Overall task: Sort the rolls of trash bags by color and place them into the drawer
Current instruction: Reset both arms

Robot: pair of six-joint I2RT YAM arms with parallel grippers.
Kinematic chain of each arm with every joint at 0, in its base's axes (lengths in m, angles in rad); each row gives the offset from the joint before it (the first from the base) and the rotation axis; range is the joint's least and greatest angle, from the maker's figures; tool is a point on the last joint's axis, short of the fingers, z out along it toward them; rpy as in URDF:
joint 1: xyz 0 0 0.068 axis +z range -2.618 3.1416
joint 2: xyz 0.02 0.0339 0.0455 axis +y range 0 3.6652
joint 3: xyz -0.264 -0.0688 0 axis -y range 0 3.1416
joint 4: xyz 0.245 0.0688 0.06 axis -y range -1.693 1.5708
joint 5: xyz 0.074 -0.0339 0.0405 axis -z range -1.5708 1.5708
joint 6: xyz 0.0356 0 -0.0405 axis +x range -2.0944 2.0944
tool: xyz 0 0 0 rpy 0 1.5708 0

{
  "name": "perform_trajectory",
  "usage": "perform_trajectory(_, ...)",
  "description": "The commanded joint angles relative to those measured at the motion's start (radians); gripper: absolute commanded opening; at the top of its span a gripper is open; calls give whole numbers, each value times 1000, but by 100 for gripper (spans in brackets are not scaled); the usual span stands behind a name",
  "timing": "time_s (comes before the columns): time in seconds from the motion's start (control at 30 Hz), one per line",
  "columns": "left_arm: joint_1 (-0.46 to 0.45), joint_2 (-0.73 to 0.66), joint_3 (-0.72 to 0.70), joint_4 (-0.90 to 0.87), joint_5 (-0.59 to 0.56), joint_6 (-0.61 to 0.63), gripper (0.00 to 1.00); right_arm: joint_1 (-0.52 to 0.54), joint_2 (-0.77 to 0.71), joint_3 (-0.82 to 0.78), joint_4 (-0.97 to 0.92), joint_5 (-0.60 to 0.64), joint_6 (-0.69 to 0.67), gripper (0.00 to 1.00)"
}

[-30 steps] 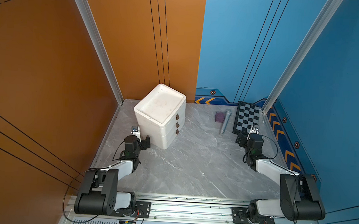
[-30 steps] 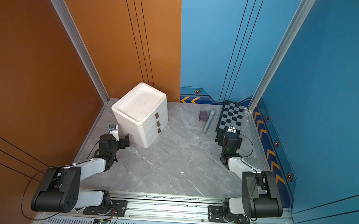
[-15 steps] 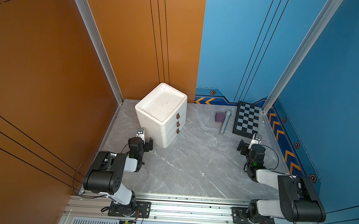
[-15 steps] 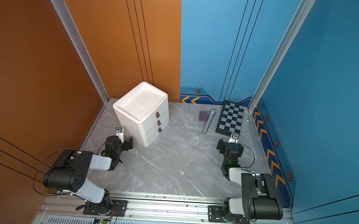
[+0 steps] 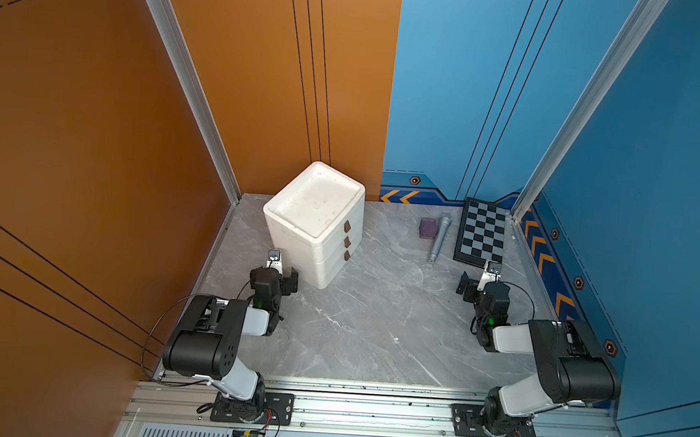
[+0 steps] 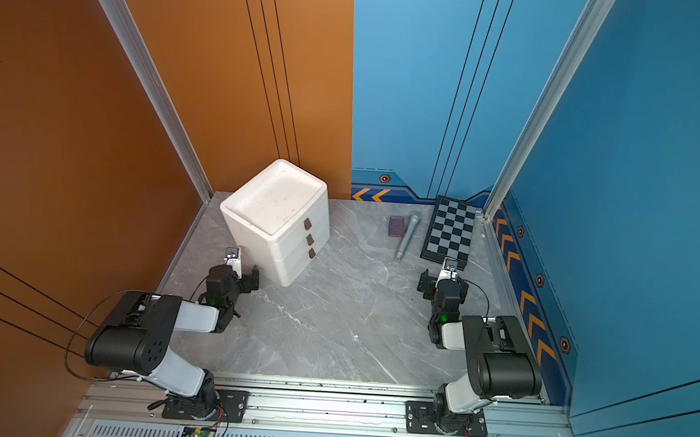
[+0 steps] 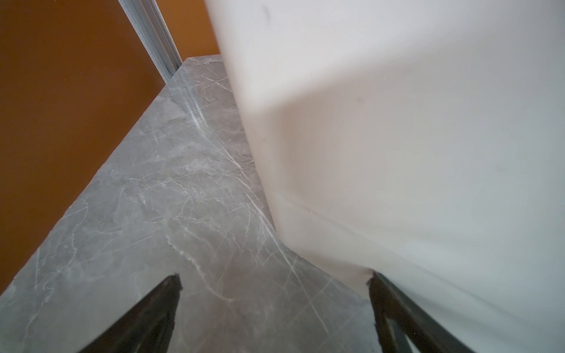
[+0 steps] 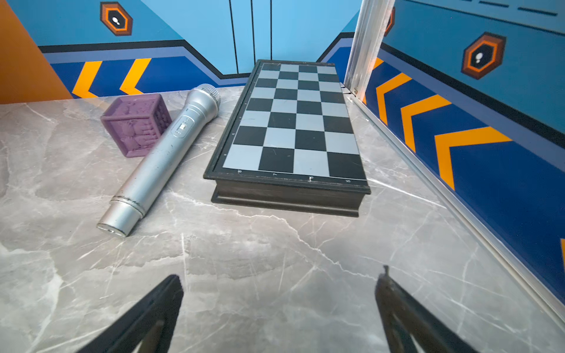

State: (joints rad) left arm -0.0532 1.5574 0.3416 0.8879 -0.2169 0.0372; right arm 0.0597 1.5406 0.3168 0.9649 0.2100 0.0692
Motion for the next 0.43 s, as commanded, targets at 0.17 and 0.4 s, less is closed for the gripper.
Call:
perform_trajectory(0.17, -14, 8, 20, 77, 7, 0, 98, 9, 1, 16, 14, -16, -34, 100)
perform_trajectory(0.4, 8, 6, 33, 42, 53, -12, 98, 9, 3, 33, -18, -20, -36, 100)
